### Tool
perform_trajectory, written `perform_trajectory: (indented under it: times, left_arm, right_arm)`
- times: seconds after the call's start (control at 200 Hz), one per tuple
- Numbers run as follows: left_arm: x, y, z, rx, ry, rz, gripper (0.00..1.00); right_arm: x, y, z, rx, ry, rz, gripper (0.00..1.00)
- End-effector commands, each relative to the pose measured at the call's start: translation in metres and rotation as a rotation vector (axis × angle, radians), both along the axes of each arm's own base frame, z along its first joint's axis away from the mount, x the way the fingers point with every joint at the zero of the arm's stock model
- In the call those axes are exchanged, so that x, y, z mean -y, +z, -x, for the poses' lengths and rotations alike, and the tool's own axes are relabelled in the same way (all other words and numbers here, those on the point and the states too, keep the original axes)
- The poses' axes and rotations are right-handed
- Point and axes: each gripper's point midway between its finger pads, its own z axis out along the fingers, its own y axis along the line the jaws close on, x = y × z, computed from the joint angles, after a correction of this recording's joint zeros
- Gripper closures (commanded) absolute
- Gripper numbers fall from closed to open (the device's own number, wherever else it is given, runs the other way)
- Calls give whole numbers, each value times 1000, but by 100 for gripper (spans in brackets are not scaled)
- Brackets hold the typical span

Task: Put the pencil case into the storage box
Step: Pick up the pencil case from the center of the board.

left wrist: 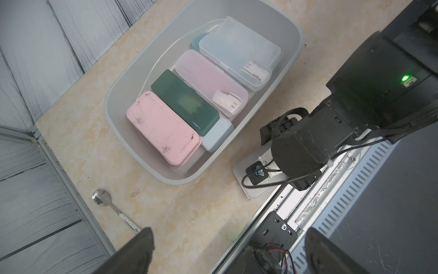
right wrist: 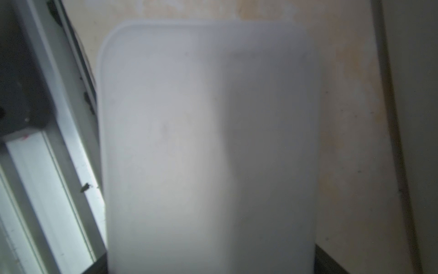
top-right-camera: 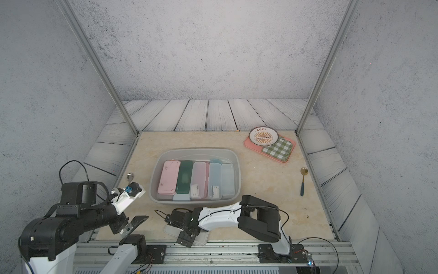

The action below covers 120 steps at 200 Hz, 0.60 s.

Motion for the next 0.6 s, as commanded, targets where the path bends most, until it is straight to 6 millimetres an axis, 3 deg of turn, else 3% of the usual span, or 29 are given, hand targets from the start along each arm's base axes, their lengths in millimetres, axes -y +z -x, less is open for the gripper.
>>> perform_trajectory:
  times: [0.0, 0.1, 0.26, 0.465, 0.535, 0.595]
  left_arm:
    - [1, -23, 36, -189, -5, 5, 0]
    - [1, -23, 35, -185, -2, 5, 0]
    - [-4, -27, 34, -188, 14, -23, 0]
    - [-9, -29, 29, -175, 54, -34, 0]
    - [-12, -27, 22, -155, 88, -39, 0]
    - [-19, -20, 8, -107, 164, -35, 0]
  right_arm:
    - [17, 1, -3, -27, -1, 28, 13]
    - [15, 17, -4, -8, 21, 17, 20]
    - [13, 66, 1, -6, 43, -83, 23]
    - [40, 134, 26, -67, 110, -229, 24]
    - [54, 158, 13, -21, 48, -288, 23]
    - [69, 175, -20, 19, -109, -331, 23]
